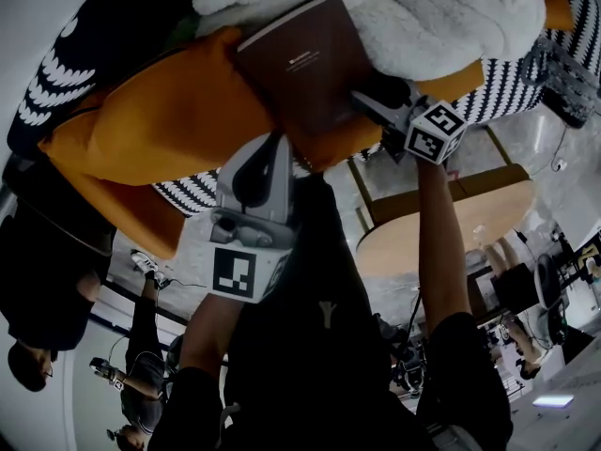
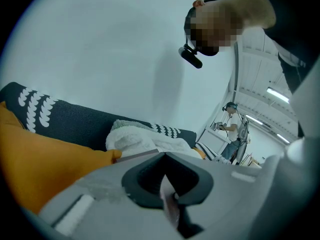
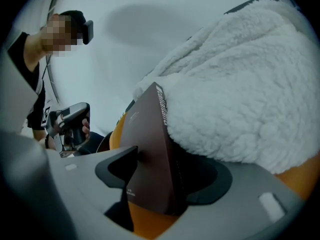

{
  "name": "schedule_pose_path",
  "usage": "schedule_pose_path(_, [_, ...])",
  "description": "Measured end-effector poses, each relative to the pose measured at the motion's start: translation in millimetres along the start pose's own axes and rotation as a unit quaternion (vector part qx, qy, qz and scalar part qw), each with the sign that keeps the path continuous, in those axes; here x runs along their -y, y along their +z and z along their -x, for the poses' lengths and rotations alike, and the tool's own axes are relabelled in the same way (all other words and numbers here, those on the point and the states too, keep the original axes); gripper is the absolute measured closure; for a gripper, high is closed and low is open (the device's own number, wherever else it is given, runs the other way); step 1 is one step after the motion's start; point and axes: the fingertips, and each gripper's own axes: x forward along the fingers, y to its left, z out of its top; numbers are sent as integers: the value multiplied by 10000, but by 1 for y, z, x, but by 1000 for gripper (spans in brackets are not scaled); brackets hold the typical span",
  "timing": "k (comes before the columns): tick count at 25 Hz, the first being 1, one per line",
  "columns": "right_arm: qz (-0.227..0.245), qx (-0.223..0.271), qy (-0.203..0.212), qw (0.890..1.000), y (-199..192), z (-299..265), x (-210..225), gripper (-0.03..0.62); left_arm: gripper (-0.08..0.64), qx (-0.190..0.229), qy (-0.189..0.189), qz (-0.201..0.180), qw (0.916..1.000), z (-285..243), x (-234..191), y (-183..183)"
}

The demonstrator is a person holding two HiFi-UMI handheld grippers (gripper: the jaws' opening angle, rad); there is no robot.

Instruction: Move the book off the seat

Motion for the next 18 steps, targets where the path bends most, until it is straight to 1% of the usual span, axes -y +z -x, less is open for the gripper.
schedule_pose_path(3, [-10,-129,143,9998,-2,-41,-11,287,554,-23,1,42,10000,5,-39,3])
schedule_pose_path(5, [-30,-162,221,9996,-4,-54,-13,285,554,-33,3,58,10000,7,-49,1])
schedule_pose_path(6, [-38,-162,243,9996,-7,-49,-10,284,554,-26,-5,64,10000,6,-44,-3])
schedule_pose_path(9, [-17,-137,231,9996,-14,-13,9,285,554,-27,-34,72,10000,-7,-8,-19])
schedule_pose_path(11, [39,-107,197,9997,-15,4,18,285,554,-40,-34,52,10000,-15,9,-23])
schedule_pose_path(14, [114,-76,96,9999,-15,8,23,293,554,-68,-31,13,10000,-22,14,-26])
schedule_pose_path(18, [215,-35,-35,9998,-15,7,16,305,554,-66,-52,-33,10000,-21,13,-21])
